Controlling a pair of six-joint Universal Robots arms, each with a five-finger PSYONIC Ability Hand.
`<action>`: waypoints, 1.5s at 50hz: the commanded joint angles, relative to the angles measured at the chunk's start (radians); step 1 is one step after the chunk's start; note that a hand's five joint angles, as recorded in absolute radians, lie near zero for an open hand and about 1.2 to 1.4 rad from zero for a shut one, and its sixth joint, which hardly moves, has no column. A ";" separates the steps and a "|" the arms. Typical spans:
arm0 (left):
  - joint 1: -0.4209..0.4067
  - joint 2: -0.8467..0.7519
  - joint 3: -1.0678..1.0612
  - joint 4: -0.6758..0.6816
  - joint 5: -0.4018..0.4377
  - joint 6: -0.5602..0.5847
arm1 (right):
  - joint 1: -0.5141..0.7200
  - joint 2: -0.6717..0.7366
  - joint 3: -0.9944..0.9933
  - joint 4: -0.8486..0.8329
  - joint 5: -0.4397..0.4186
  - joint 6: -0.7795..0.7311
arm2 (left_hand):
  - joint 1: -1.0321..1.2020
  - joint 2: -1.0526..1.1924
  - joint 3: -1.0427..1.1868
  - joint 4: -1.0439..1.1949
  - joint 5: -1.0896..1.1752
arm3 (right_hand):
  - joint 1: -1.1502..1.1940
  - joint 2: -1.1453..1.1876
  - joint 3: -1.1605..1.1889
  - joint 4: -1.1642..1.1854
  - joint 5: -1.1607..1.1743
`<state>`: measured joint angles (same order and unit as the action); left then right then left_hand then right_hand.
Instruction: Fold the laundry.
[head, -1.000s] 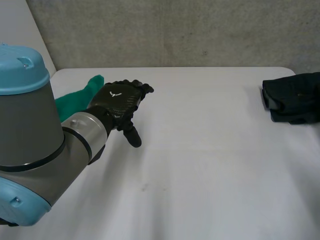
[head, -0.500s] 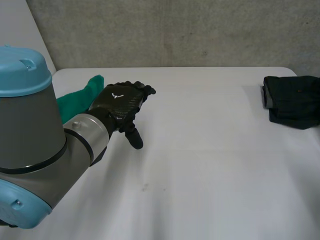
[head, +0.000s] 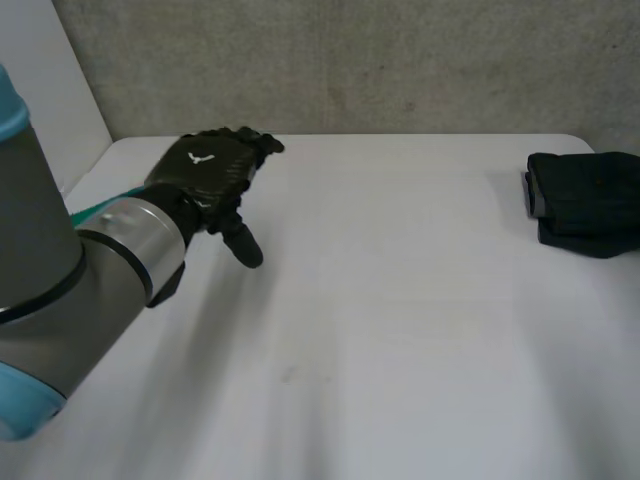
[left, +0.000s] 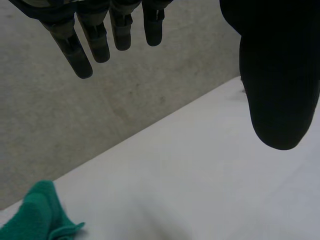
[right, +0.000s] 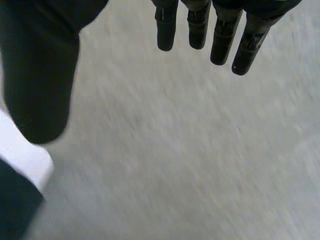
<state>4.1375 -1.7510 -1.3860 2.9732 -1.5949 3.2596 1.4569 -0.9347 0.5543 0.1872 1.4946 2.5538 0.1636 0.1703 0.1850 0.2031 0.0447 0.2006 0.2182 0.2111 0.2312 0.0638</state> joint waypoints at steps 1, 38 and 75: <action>0.105 0.013 -0.001 0.015 0.003 0.011 | 0.223 -0.193 0.321 -0.005 -0.201 0.200 | 0.011 0.004 -0.011 -0.029 -0.045 | -0.026 -0.044 -0.037 -0.057 -0.064; 0.560 -0.767 0.481 0.239 0.069 0.468 | 0.642 -0.325 1.202 -0.305 -0.277 0.161 | 0.011 0.004 -0.011 -0.029 -0.045 | -0.026 -0.044 -0.037 -0.057 -0.064; -0.301 -0.272 -0.093 0.149 -0.054 0.154 | 0.396 -0.339 1.013 -0.276 -0.162 0.157 | 0.146 0.139 0.125 0.106 0.090 | -0.026 -0.044 -0.037 -0.057 -0.064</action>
<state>3.9709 -2.0341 -1.4647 3.1559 -1.5953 3.4099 1.8671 -1.2734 1.5734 -0.1054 1.3430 2.7129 0.9098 0.9524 0.9530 0.9542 0.7604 0.2006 0.2183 0.2080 0.2312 0.0638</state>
